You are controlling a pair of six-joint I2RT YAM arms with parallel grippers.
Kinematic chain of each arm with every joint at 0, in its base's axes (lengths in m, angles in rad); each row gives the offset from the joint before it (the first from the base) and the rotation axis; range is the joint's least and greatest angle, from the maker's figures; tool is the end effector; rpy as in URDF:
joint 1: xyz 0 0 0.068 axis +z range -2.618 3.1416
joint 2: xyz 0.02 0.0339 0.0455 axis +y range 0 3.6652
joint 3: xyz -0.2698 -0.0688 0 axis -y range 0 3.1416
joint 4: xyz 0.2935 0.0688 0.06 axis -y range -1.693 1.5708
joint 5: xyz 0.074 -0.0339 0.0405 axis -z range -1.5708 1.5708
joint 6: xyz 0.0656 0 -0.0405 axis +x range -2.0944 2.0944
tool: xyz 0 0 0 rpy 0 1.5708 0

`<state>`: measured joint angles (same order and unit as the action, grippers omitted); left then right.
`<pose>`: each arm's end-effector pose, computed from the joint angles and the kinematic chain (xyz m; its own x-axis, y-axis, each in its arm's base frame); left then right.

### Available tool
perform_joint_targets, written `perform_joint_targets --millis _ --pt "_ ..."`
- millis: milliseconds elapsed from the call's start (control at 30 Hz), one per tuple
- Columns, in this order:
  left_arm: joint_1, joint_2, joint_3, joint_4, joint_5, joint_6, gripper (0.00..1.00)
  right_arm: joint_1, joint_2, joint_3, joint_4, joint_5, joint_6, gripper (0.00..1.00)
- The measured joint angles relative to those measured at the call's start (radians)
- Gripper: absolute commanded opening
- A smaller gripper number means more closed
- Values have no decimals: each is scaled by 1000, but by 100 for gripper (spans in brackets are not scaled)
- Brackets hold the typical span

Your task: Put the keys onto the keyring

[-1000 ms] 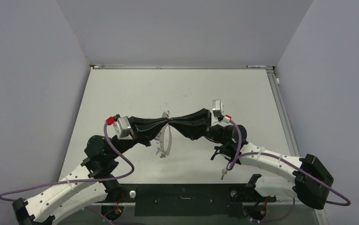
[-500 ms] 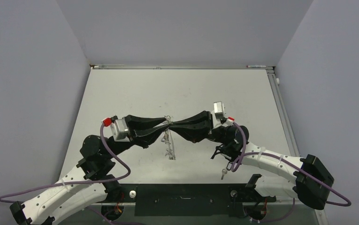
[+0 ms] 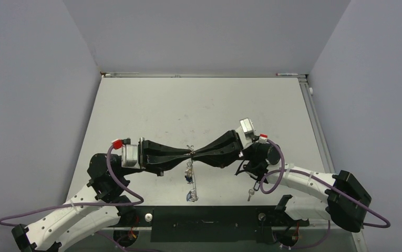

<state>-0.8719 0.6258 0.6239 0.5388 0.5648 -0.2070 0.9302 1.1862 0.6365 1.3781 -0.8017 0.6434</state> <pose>0.1057 -0.1804 0.3972 0.1283 -0.4225 -0.8972 0.9901 0.1068 0.0913 0.1303 0.2537 0.3496 -0.1563 0.4884 -0.8585 -0.9426 -0.3334 -0.0180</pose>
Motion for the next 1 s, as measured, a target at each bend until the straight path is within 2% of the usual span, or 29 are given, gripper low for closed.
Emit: perform_joint_targets --millis 67,267,400,700,1000 --pt "0 4 0 13 16 -2 0 0 6 2 17 -9 6 5" --pt "0 12 2 32 14 -2 0 0 8 2 26 -3 -3 5" --pt "0 17 32 -29 -36 8 0 0 -11 2 -25 43 -46 6" --pt "1 19 86 -210 -195 45 0 1 -48 2 -199 147 -151 25" --pt "1 19 112 -336 -260 87 0 1 -62 2 -316 171 -217 27"
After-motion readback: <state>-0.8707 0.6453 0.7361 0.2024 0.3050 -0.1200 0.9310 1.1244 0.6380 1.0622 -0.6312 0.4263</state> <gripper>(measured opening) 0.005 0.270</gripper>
